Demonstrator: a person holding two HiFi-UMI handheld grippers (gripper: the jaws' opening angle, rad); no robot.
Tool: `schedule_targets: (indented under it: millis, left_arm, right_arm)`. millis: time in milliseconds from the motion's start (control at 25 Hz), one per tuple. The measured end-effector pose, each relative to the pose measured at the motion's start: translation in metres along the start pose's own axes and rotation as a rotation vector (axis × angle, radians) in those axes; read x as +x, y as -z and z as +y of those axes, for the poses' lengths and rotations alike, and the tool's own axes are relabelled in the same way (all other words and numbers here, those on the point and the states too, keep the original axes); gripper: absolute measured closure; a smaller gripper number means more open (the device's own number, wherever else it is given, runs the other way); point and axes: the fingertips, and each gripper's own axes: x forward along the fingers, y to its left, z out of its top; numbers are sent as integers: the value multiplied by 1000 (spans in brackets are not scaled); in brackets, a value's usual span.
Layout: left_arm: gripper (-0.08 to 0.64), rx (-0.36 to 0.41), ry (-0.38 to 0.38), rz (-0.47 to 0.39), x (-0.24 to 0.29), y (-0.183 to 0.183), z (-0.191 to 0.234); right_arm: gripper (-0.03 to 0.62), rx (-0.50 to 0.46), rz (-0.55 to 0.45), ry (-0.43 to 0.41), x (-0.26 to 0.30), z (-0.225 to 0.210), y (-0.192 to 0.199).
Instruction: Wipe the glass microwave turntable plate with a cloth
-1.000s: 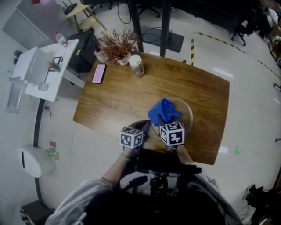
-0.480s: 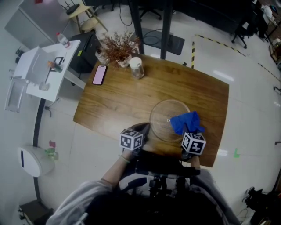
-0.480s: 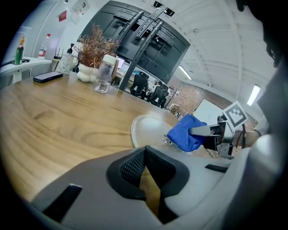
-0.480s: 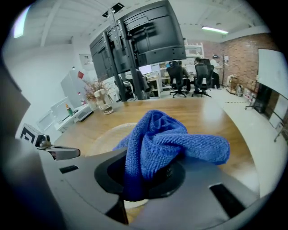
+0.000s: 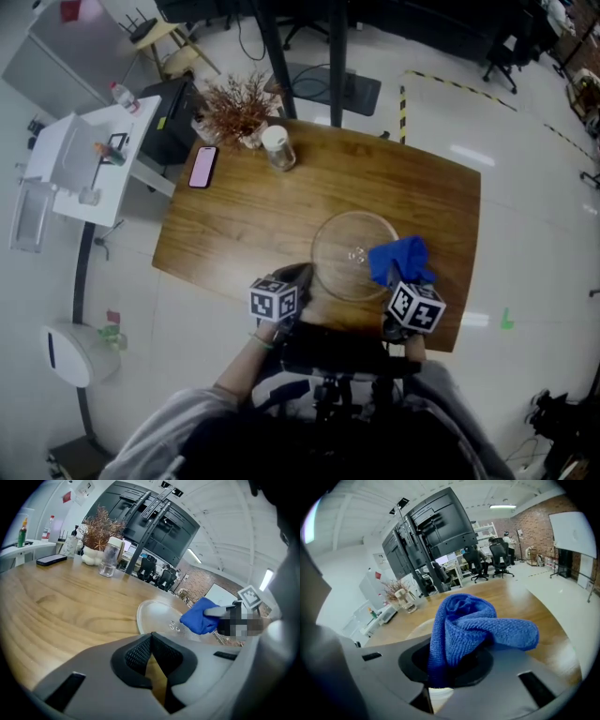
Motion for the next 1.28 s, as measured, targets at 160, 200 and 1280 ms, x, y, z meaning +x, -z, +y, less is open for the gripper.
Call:
schedule_targets:
  millis: [160, 200, 1280]
  left_arm:
    - [560, 7, 0, 11, 1, 2, -2]
    - [560, 7, 0, 12, 1, 2, -2]
    - [560, 4, 6, 55, 4, 15, -8]
  right_arm:
    - [514, -99, 21, -182, 13, 75, 1]
    - [514, -138, 37, -217, 17, 92, 6]
    - [514, -115, 93, 121, -21, -43, 36]
